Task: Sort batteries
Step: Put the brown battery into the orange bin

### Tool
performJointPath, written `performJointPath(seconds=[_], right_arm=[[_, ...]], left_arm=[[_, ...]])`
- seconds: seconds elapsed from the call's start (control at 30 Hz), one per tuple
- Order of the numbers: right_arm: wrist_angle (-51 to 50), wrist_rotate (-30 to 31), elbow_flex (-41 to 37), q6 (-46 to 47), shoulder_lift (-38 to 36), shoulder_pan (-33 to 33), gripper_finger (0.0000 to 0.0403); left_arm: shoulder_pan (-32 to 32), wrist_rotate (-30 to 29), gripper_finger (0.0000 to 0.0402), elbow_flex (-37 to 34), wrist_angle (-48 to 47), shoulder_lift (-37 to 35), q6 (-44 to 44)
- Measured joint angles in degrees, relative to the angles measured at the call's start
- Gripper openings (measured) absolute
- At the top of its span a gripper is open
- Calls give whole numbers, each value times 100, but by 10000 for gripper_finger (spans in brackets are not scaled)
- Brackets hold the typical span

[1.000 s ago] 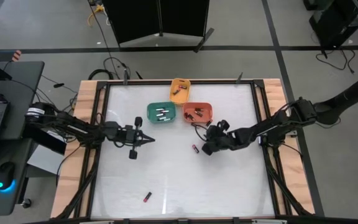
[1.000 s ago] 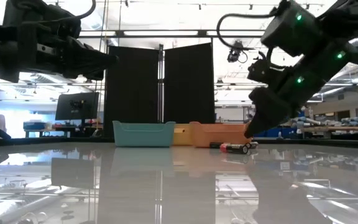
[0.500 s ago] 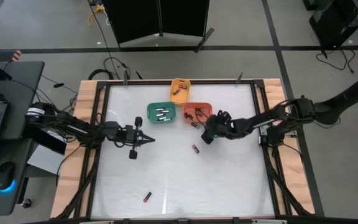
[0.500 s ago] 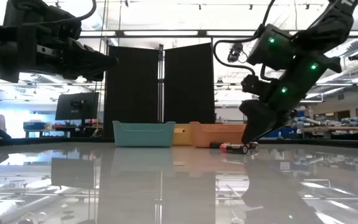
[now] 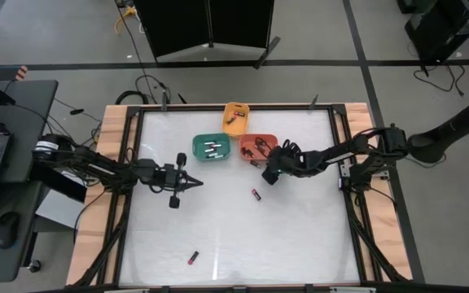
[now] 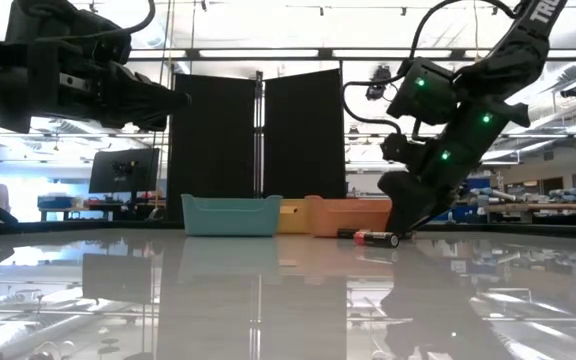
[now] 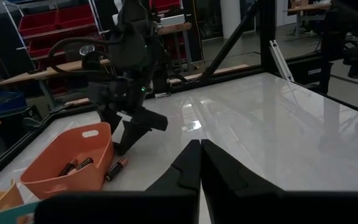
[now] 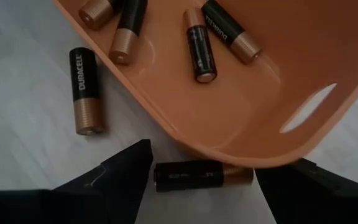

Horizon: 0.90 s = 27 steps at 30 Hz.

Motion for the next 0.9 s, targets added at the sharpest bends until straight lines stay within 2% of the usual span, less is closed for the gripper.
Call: performJointPath(seconds=[0.1, 0.27, 0.53, 0.7, 0.8, 0.9], right_arm=[[47, -12, -2, 0, 18, 44, 276], [-49, -108, -7, -45, -78, 160, 229], [-294, -180, -4, 73, -130, 444, 229], [-566, -655, 13, 232, -431, 754, 229], [-1132, -755, 156, 523, -671, 1004, 228], [-1325, -726, 396, 710, -873, 1261, 196]], left_arm=[[0, 0, 17, 0, -1, 2, -5], [0, 0, 17, 0, -1, 2, -7], [0, 0, 17, 0, 0, 2, -7], [0, 0, 17, 0, 5, 2, -4], [2, 0, 17, 0, 12, 2, -2], [2, 0, 17, 0, 14, 2, 0]])
